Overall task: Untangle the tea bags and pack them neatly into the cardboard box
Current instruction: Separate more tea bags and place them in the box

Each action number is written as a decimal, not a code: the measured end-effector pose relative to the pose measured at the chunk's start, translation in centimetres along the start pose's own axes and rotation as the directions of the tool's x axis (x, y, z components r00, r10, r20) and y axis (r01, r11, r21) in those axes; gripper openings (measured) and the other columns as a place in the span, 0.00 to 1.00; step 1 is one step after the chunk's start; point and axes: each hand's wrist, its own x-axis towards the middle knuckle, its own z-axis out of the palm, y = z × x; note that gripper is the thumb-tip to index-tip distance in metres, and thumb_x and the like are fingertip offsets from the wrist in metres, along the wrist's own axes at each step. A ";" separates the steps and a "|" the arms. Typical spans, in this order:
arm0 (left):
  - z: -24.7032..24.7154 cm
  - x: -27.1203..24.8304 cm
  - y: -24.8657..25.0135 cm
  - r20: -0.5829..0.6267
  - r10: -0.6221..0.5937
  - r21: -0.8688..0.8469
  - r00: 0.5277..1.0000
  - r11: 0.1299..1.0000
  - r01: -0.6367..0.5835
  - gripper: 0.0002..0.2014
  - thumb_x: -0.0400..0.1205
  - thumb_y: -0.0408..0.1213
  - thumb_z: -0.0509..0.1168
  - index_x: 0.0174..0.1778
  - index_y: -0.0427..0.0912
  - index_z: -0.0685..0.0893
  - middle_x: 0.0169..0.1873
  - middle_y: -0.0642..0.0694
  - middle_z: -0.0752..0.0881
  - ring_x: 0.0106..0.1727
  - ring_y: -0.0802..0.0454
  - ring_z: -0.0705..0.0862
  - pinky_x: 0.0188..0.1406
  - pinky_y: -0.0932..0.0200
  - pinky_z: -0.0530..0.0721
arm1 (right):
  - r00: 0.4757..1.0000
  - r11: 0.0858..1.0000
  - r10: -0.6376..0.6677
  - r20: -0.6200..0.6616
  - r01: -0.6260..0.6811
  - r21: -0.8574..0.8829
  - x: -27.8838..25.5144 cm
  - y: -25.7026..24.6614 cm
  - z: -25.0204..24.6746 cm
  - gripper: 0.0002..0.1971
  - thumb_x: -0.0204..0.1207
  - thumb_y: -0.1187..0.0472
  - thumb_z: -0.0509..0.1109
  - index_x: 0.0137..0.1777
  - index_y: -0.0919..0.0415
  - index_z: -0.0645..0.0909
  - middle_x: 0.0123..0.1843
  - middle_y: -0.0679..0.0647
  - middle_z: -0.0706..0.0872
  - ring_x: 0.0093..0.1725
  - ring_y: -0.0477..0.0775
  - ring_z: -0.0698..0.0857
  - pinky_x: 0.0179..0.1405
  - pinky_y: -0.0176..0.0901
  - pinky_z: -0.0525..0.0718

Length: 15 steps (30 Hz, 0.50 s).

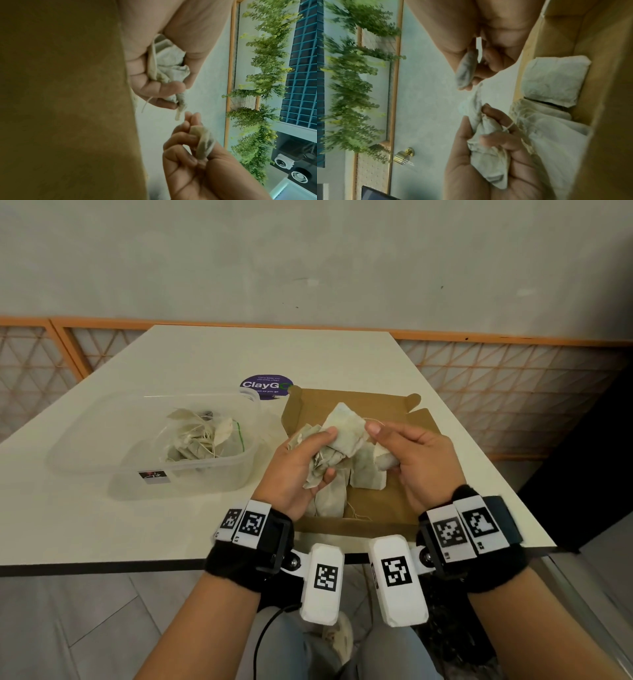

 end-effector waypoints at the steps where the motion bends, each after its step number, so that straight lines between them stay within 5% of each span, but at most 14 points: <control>1: 0.0 0.0 0.0 0.000 0.000 -0.004 1.000 1.000 0.000 0.05 0.79 0.35 0.68 0.50 0.44 0.83 0.39 0.47 0.88 0.33 0.58 0.86 0.23 0.69 0.79 | 1.000 1.000 -0.008 -0.009 0.008 -0.011 -0.1 -0.2 -0.2 0.02 0.70 0.59 0.75 0.37 0.55 0.89 0.29 0.48 0.88 0.23 0.44 0.79 0.37 0.42 0.81; 4: 0.0 0.0 0.0 0.005 0.001 -0.015 1.000 1.000 -0.001 0.03 0.79 0.35 0.68 0.47 0.44 0.83 0.37 0.47 0.88 0.32 0.57 0.86 0.24 0.69 0.80 | 1.000 1.000 -0.007 -0.019 0.007 -0.018 -0.4 -0.6 -0.9 0.07 0.73 0.56 0.72 0.40 0.58 0.90 0.30 0.60 0.88 0.33 0.54 0.85 0.46 0.46 0.81; 7: 0.0 0.0 0.0 0.006 0.002 -0.008 1.000 1.000 -0.002 0.02 0.79 0.35 0.68 0.46 0.43 0.83 0.38 0.46 0.88 0.33 0.56 0.86 0.24 0.69 0.81 | 0.996 0.997 0.047 0.070 -0.051 0.060 -0.5 -0.8 -1.3 0.12 0.78 0.70 0.61 0.52 0.61 0.85 0.44 0.60 0.87 0.49 0.61 0.84 0.40 0.40 0.80; 12: 0.2 0.0 -0.3 0.007 0.024 0.045 1.000 0.999 -0.024 0.05 0.79 0.35 0.68 0.50 0.41 0.83 0.40 0.44 0.87 0.34 0.56 0.85 0.26 0.68 0.82 | 0.981 0.997 0.078 0.178 -0.080 0.003 -0.6 -0.6 -0.8 0.18 0.73 0.81 0.63 0.57 0.62 0.79 0.56 0.59 0.83 0.47 0.53 0.87 0.48 0.38 0.88; 15: 0.1 0.0 -0.4 -0.001 0.050 0.071 0.999 0.996 -0.050 0.07 0.79 0.35 0.69 0.52 0.41 0.83 0.40 0.44 0.86 0.35 0.56 0.84 0.28 0.67 0.83 | 0.982 0.998 0.057 0.178 -0.050 -0.046 -0.4 -0.6 -0.4 0.14 0.73 0.77 0.68 0.54 0.62 0.82 0.52 0.59 0.85 0.44 0.49 0.88 0.43 0.34 0.88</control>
